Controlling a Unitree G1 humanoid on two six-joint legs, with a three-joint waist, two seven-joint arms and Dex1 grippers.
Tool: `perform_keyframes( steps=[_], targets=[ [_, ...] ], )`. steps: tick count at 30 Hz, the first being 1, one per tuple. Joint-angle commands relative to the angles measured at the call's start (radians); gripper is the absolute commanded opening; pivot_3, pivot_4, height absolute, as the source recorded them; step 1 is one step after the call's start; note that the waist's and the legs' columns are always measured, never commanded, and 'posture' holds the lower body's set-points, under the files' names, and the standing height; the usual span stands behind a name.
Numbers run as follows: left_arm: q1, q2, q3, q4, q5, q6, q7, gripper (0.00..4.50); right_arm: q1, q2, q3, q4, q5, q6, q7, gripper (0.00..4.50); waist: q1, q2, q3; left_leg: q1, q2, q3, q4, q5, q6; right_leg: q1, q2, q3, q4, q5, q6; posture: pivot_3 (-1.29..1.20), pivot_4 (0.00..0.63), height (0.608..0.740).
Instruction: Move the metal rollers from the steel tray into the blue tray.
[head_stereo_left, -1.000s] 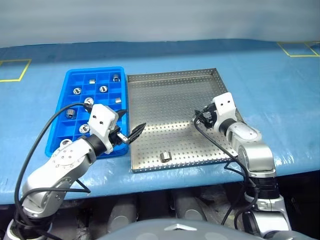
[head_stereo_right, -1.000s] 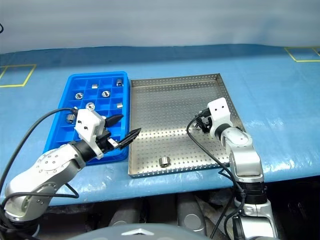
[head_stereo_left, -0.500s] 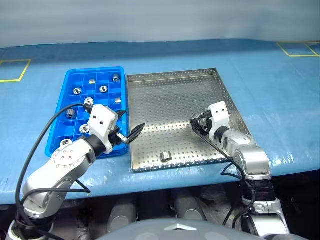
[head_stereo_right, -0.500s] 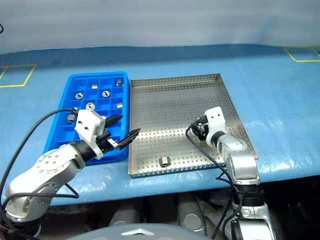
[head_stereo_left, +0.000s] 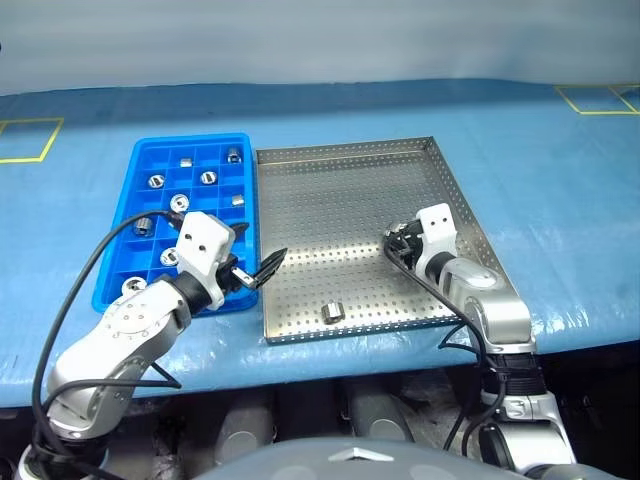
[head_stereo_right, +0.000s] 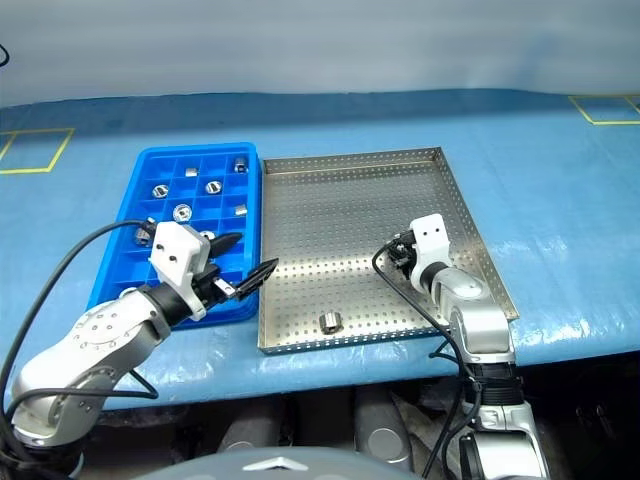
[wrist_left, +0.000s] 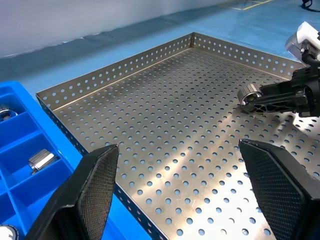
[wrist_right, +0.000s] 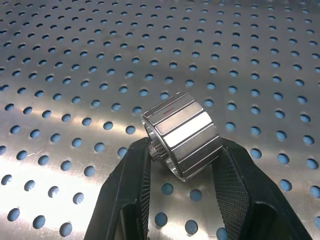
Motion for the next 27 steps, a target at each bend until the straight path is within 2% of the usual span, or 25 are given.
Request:
perform_keyframes(
  steps=[1, 7, 9, 17, 20, 27],
  targets=[
    [0.004, -0.008, 0.044, -0.041, -0.003, -0.006, -0.005, 4.19, -0.029, -0.012, 0.006, -0.083, 0.015, -0.032, 0.008, 1.44, 0.001, 0.0, 0.0, 0.0, 0.0, 0.0, 0.001, 0.0, 0.0, 0.0, 0.0, 0.0, 0.0, 0.0, 0.0, -0.12, 0.15, 0.74],
    [0.07, -0.004, 0.156, -0.078, -0.027, 0.006, 0.002, 4.19, -0.12, -0.006, 0.121, -0.251, 0.083, 0.004, 0.112, 1.44, -0.007, 0.0, 0.0, -0.001, 0.002, 0.002, 0.003, -0.001, 0.001, -0.001, 0.001, 0.001, 0.0, 0.001, 0.002, -0.08, 0.15, 0.74],
    [0.144, -0.005, 0.231, -0.11, -0.031, 0.011, 0.011, 4.19, -0.194, 0.023, 0.191, -0.262, 0.11, 0.0, 0.159, 1.44, -0.007, 0.0, 0.0, 0.0, 0.004, 0.002, 0.004, -0.001, 0.001, 0.0, 0.003, 0.001, 0.001, 0.001, 0.001, -0.05, 0.15, 0.74],
    [0.437, -0.057, 0.516, -0.261, -0.056, 0.004, 0.037, 4.19, -0.358, 0.152, 0.451, -0.116, 0.12, -0.067, 0.315, 1.44, 0.043, -0.002, 0.0, -0.001, 0.01, 0.002, 0.005, -0.001, 0.0, 0.0, 0.006, -0.001, 0.0, 0.001, -0.004, 0.12, 0.15, 0.74],
    [0.543, -0.09, 0.538, -0.3, -0.061, -0.02, 0.048, 4.19, -0.387, 0.194, 0.504, -0.034, 0.111, -0.102, 0.352, 1.44, 0.08, -0.004, 0.0, -0.001, 0.009, 0.002, 0.005, -0.001, -0.001, 0.0, 0.005, -0.001, -0.001, 0.0, -0.006, 0.19, 0.15, 0.74],
    [0.739, -0.108, 0.468, -0.305, -0.065, -0.186, 0.109, 4.19, -0.465, 0.296, 0.574, 0.24, 0.034, -0.251, 0.383, 1.44, 0.128, -0.005, -0.001, -0.001, 0.01, 0.001, 0.005, -0.001, -0.002, 0.0, 0.006, -0.002, -0.001, -0.003, -0.011, 0.29, 0.15, 0.74]
  ],
)
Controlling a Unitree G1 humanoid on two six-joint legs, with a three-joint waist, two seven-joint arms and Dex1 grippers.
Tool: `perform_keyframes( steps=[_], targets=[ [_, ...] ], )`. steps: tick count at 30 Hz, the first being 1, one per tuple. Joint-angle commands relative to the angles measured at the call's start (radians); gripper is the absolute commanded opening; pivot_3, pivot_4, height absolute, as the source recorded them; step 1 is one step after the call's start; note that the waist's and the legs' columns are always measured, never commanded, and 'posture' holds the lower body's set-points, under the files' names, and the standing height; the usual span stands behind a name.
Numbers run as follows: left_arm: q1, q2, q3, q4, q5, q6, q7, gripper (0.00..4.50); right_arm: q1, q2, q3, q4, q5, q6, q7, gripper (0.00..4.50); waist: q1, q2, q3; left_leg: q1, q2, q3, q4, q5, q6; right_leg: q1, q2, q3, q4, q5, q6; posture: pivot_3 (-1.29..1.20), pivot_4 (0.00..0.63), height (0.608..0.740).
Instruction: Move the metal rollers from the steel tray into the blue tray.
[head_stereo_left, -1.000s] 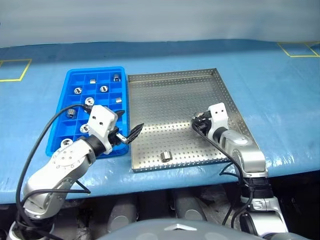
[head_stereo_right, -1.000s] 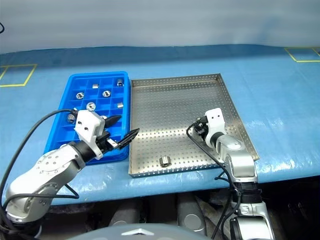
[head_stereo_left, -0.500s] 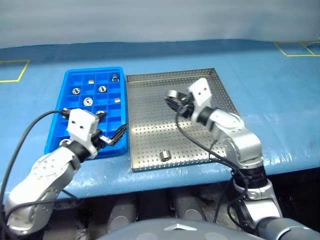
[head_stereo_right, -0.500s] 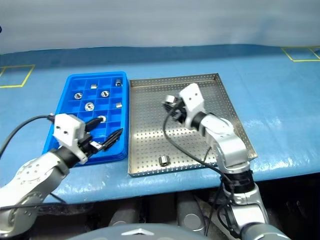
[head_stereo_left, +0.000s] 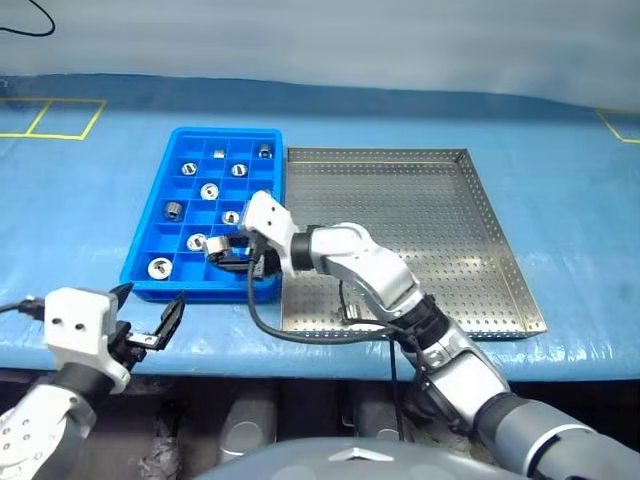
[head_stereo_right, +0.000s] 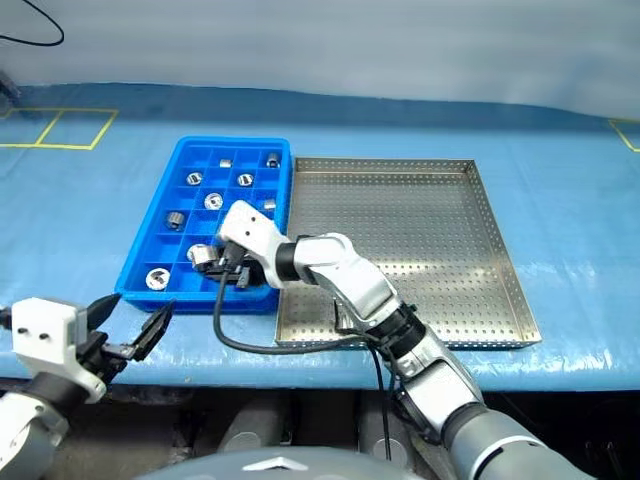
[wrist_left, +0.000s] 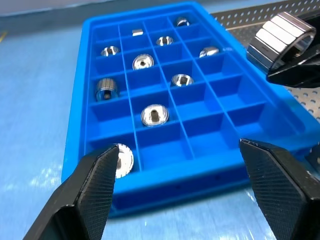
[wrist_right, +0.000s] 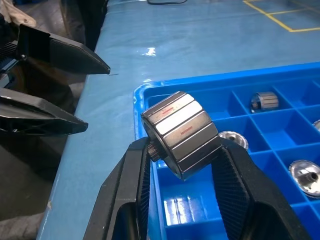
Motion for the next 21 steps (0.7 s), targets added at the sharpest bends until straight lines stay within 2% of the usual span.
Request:
perform_keyframes(
  steps=[1, 9, 18, 20, 21],
  targets=[
    [0.041, 0.008, -0.035, -0.043, -0.002, -0.095, 0.04, 4.19, -0.054, 0.05, -0.005, 0.113, -0.04, -0.104, -0.003, 1.44, 0.01, 0.0, 0.0, 0.0, 0.0, 0.0, 0.0, 0.0, 0.0, 0.0, 0.0, 0.0, 0.0, 0.0, 0.0, 0.3, 0.15, 0.74],
    [0.094, 0.045, -0.126, -0.043, 0.005, -0.185, 0.126, 4.19, -0.093, 0.09, -0.003, 0.302, -0.105, -0.181, 0.023, 1.44, 0.035, 0.0, 0.0, 0.0, 0.001, 0.0, -0.001, 0.001, -0.001, -0.001, 0.002, -0.001, 0.0, -0.002, 0.002, 0.33, 0.15, 0.74],
    [0.061, 0.103, -0.135, -0.043, -0.024, -0.172, 0.168, 4.19, -0.081, 0.071, -0.021, 0.331, -0.146, -0.175, 0.039, 1.44, 0.038, 0.001, 0.001, -0.001, 0.002, 0.0, -0.001, 0.001, -0.002, -0.001, 0.003, -0.001, 0.0, -0.002, 0.002, 0.3, 0.15, 0.74],
    [0.047, 0.112, -0.131, -0.043, -0.03, -0.16, 0.17, 4.19, -0.076, 0.066, -0.024, 0.322, -0.151, -0.182, 0.043, 2.16, 0.037, 0.001, 0.001, -0.001, 0.002, 0.0, -0.002, 0.001, -0.002, -0.001, 0.004, -0.001, 0.0, -0.002, 0.002, 0.28, 0.15, 0.74],
    [0.038, 0.114, -0.128, -0.043, -0.032, -0.152, 0.169, 4.19, -0.069, 0.067, -0.031, 0.31, -0.15, -0.189, 0.036, 2.36, 0.037, 0.001, 0.001, -0.001, 0.002, 0.0, -0.002, 0.001, -0.002, -0.001, 0.004, -0.001, 0.0, -0.002, 0.002, 0.28, 0.15, 0.74]
  ],
)
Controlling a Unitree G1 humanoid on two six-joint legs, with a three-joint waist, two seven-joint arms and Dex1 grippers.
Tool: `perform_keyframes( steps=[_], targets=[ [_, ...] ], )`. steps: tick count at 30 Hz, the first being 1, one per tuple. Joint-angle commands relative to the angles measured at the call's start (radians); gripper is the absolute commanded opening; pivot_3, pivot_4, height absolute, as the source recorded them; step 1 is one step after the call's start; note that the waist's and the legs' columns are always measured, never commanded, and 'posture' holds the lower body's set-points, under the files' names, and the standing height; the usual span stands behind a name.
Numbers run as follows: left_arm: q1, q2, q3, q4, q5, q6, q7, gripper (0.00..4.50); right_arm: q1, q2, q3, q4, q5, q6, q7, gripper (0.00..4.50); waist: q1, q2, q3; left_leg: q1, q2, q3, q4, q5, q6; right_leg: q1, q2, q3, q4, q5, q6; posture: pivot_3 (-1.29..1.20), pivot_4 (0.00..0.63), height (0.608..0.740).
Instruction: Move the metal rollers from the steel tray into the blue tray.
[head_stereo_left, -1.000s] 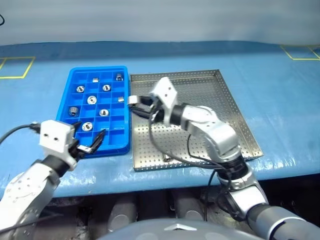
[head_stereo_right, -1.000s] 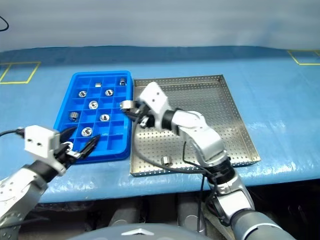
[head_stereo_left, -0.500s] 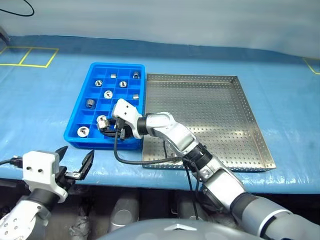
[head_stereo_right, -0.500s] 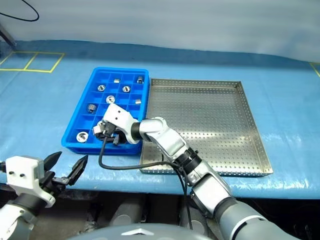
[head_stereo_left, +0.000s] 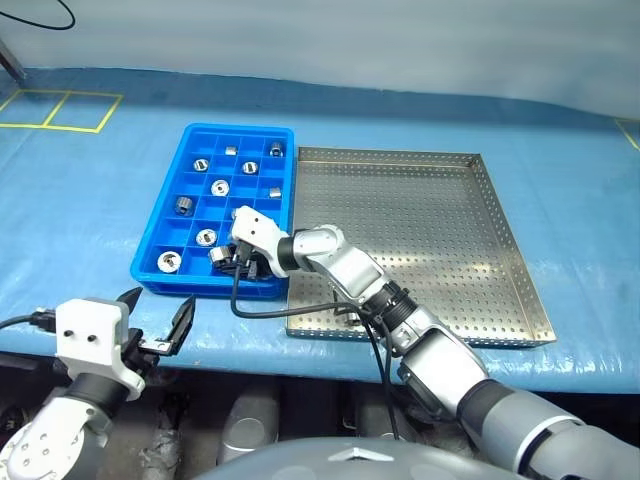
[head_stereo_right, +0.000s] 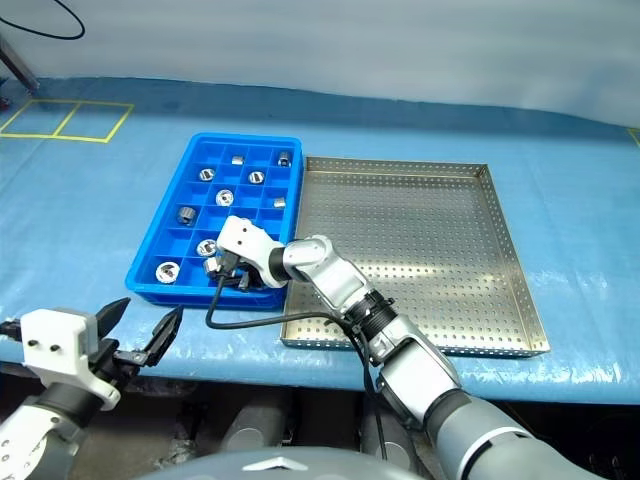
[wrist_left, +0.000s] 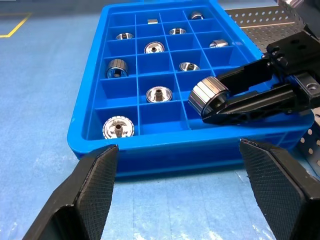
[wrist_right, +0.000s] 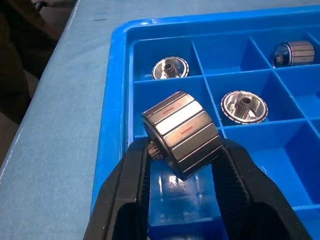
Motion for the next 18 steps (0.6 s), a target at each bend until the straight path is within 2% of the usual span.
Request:
perform_keyframes(
  steps=[1, 2, 8, 11, 13, 18],
  targets=[
    [-0.023, 0.015, 0.017, -0.041, -0.015, 0.019, 0.006, 4.19, 0.011, 0.006, -0.039, -0.048, 0.003, -0.04, -0.01, 2.75, -0.001, 0.0, 0.0, 0.0, 0.0, 0.0, 0.0, 0.0, 0.0, 0.0, 0.0, 0.0, 0.0, 0.0, 0.0, 0.27, 0.15, 0.74],
    [-0.035, 0.017, 0.015, -0.041, -0.017, 0.028, 0.004, 4.19, 0.017, 0.003, -0.045, -0.067, 0.005, -0.043, -0.011, 2.95, -0.002, 0.0, 0.0, 0.0, 0.0, 0.0, 0.0, 0.0, 0.0, 0.0, 0.0, 0.0, 0.0, 0.0, 0.0, 0.26, 0.15, 0.74],
    [-0.116, 0.015, 0.004, -0.036, -0.02, 0.089, -0.017, 4.19, 0.048, -0.017, -0.081, -0.188, 0.028, -0.008, -0.013, 2.95, -0.013, 0.0, 0.0, 0.0, 0.0, 0.0, 0.0, 0.0, 0.0, 0.0, 0.0, 0.0, 0.0, 0.0, 0.0, 0.22, 0.15, 0.74],
    [-0.188, 0.022, -0.023, -0.024, -0.03, 0.118, -0.033, 4.19, 0.071, -0.063, -0.131, -0.339, 0.063, 0.057, -0.01, 2.95, -0.015, 0.0, 0.0, 0.0, 0.0, -0.001, 0.0, 0.0, 0.0, 0.0, 0.0, 0.0, 0.0, 0.0, 0.0, 0.17, 0.15, 0.74],
    [-0.255, 0.031, -0.064, -0.006, -0.03, 0.142, -0.05, 4.19, 0.101, -0.143, -0.15, -0.448, 0.062, 0.102, 0.002, 2.95, -0.014, 0.0, 0.0, 0.0, 0.0, -0.001, 0.0, 0.0, -0.001, 0.0, 0.0, 0.0, 0.0, 0.0, -0.001, 0.14, 0.15, 0.74],
    [-0.435, 0.026, -0.182, 0.071, -0.014, 0.188, -0.097, 4.19, 0.221, -0.455, -0.177, -0.713, 0.046, 0.218, 0.085, 2.95, -0.027, 0.0, 0.0, 0.0, -0.003, -0.002, 0.001, -0.001, 0.001, 0.003, -0.002, 0.0, -0.002, 0.002, -0.003, 0.05, 0.15, 0.74]
  ],
)
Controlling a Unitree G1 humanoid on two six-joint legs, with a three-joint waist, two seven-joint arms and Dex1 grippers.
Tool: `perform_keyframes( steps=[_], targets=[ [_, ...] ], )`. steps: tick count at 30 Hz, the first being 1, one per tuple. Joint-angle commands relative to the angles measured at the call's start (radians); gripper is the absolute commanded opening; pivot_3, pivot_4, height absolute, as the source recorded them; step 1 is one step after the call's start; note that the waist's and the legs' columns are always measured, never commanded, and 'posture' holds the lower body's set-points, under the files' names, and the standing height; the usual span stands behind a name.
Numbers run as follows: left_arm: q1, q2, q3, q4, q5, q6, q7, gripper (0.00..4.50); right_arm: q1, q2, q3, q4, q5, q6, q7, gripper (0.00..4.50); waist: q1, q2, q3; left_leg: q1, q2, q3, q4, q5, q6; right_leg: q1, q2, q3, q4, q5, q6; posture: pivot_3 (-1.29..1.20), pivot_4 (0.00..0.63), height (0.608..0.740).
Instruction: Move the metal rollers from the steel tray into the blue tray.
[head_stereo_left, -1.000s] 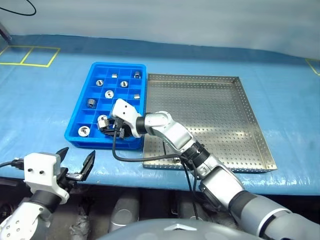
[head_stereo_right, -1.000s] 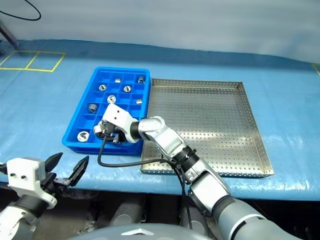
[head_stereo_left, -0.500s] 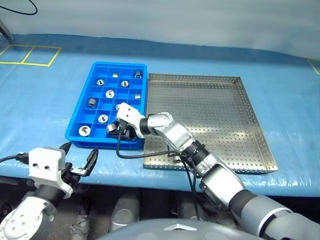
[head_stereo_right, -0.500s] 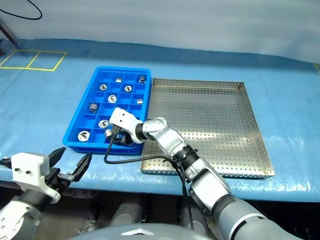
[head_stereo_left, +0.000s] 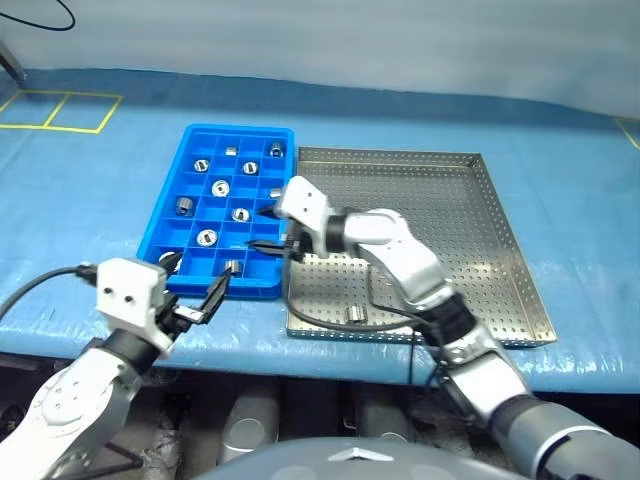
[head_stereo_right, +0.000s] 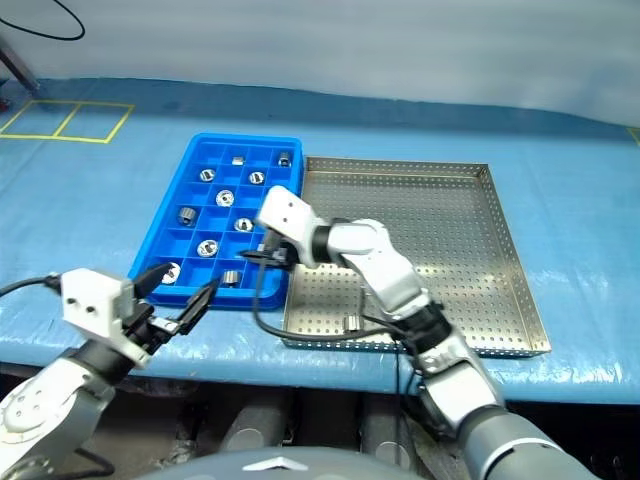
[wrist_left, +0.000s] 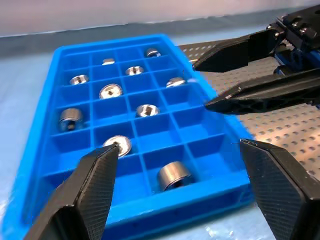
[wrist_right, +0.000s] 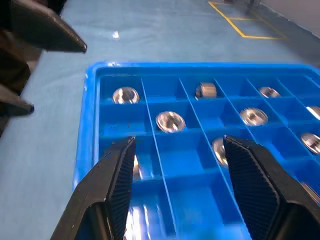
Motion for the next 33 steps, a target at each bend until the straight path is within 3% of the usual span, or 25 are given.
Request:
perform_keyframes(
  steps=[1, 5, 8, 13, 23, 33],
  targets=[
    [-0.076, 0.0, -0.06, 0.038, 0.016, 0.018, -0.04, 4.19, 0.059, -0.171, -0.035, -0.174, 0.002, 0.056, 0.073, 2.95, -0.022, 0.0, 0.0, 0.0, 0.0, 0.001, 0.0, 0.0, 0.0, 0.0, 0.0, 0.001, 0.0, 0.0, -0.001, 0.02, 0.15, 0.74],
    [-0.162, -0.009, -0.11, 0.097, 0.034, 0.021, -0.078, 4.19, 0.11, -0.395, -0.042, -0.279, 0.003, 0.0, 0.199, 2.95, -0.07, 0.001, 0.001, 0.0, 0.002, 0.005, 0.0, -0.001, 0.001, -0.003, 0.001, 0.002, 0.001, 0.0, -0.001, -0.05, 0.15, 0.74],
    [-0.216, -0.012, -0.136, 0.129, 0.049, 0.023, -0.107, 4.19, 0.107, -0.471, -0.041, -0.295, 0.003, -0.032, 0.244, 2.95, -0.097, 0.0, 0.001, 0.0, 0.003, 0.007, 0.0, -0.001, 0.001, -0.003, 0.003, 0.002, 0.001, 0.0, -0.001, -0.08, 0.15, 0.74],
    [-0.25, -0.009, -0.132, 0.149, 0.065, 0.028, -0.13, 4.19, 0.122, -0.477, 0.004, -0.318, 0.008, -0.036, 0.281, 2.95, -0.115, 0.0, 0.002, 0.001, 0.005, 0.008, 0.0, -0.001, 0.002, -0.003, 0.004, 0.004, 0.001, -0.002, 0.003, -0.08, 0.15, 0.74],
    [-0.238, -0.016, -0.115, 0.134, 0.085, 0.044, -0.149, 4.19, 0.167, -0.403, 0.075, -0.262, -0.016, -0.032, 0.249, 2.95, -0.103, -0.003, 0.003, 0.001, 0.004, 0.01, 0.003, -0.002, 0.003, -0.003, 0.001, 0.006, 0.001, 0.002, 0.002, -0.06, 0.15, 0.74],
    [-0.232, -0.013, -0.097, 0.122, 0.088, 0.058, -0.151, 4.19, 0.194, -0.399, 0.104, -0.204, -0.038, -0.058, 0.255, 2.95, -0.102, -0.004, 0.004, 0.001, 0.004, 0.009, 0.003, -0.002, 0.003, -0.002, 0.001, 0.006, 0.001, 0.002, 0.001, -0.05, 0.15, 0.74]
  ],
)
